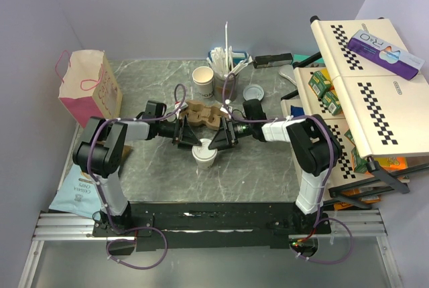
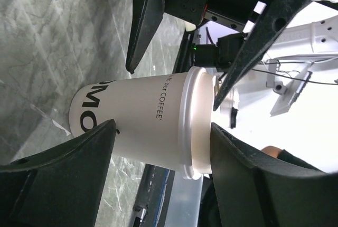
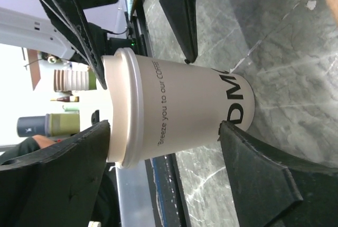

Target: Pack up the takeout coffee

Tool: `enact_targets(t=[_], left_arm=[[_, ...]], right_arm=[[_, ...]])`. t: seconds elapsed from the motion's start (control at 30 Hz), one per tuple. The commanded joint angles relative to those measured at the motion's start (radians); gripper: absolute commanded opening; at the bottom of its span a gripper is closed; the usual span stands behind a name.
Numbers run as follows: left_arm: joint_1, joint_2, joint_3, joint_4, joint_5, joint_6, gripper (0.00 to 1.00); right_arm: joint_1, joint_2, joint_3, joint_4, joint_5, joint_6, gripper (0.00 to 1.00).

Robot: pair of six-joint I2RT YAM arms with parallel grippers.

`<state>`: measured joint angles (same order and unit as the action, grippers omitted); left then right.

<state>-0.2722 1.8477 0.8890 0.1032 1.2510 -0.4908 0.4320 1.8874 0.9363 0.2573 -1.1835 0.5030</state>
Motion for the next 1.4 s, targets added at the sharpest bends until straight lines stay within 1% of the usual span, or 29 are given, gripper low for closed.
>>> enact_targets(t=[0.0,0.07,0.1,0.17,0.4,0.6,0.67,0.8,0.87,0.93,0.97,1.03,1.13,1.23,1.27,1.3,1.37], left_arm=[[-0.012,-0.027,-0.028,-0.030,-0.124,0.070,0.74],[-0.012,-0.033,-0.024,-0.034,-0.127,0.074,0.74],[-0.013,-0.033,-0.019,-0.037,-0.127,0.074,0.74],[-0.013,-0.033,-0.016,-0.045,-0.130,0.080,0.74],[-0.016,-0.031,-0.021,-0.042,-0.130,0.081,0.74],[-0.016,-0.013,-0.032,-0.053,-0.136,0.103,0.74],[-0.016,-0.004,-0.036,-0.056,-0.139,0.112,0.74],[-0.012,0.045,-0.035,-0.080,-0.165,0.136,0.73],[-0.002,0.065,-0.033,-0.077,-0.157,0.143,0.73],[0.007,0.081,-0.009,-0.079,-0.121,0.141,0.73],[0.008,0.076,0.008,-0.086,-0.101,0.144,0.75],[0.002,0.033,0.059,-0.092,-0.090,0.152,0.77],[-0.004,-0.024,0.125,-0.100,-0.082,0.146,0.80],[-0.009,-0.048,0.171,-0.190,-0.079,0.176,0.81],[-0.007,-0.056,0.174,-0.212,-0.082,0.185,0.82],[-0.007,-0.067,0.177,-0.229,-0.090,0.216,0.82],[-0.004,-0.067,0.186,-0.285,-0.105,0.244,0.83]], right_arm=[[0.016,-0.070,-0.027,-0.009,0.013,-0.043,0.91],[0.019,-0.085,-0.031,0.017,-0.002,-0.034,0.95],[0.020,-0.089,-0.039,0.031,-0.010,-0.028,1.00],[0.031,-0.097,-0.042,0.056,-0.022,-0.008,1.00],[0.088,-0.096,-0.007,-0.114,0.042,-0.148,1.00],[0.097,-0.070,-0.044,-0.127,0.074,-0.214,1.00],[0.100,-0.056,-0.050,-0.145,0.111,-0.245,1.00],[0.108,-0.042,-0.074,-0.124,0.199,-0.317,1.00],[0.111,-0.030,-0.086,-0.101,0.214,-0.314,0.99],[0.105,-0.025,-0.091,-0.081,0.196,-0.296,0.99],[0.099,-0.033,-0.090,-0.063,0.161,-0.267,0.99],[0.088,-0.069,-0.074,-0.064,0.137,-0.248,1.00],[0.076,-0.119,-0.015,-0.122,0.107,-0.250,1.00],[0.070,-0.148,0.080,-0.245,0.104,-0.314,1.00],[0.070,-0.149,0.099,-0.280,0.102,-0.358,1.00],[0.070,-0.149,0.117,-0.355,0.111,-0.380,1.00],[0.067,-0.140,0.166,-0.423,0.120,-0.435,1.00]])
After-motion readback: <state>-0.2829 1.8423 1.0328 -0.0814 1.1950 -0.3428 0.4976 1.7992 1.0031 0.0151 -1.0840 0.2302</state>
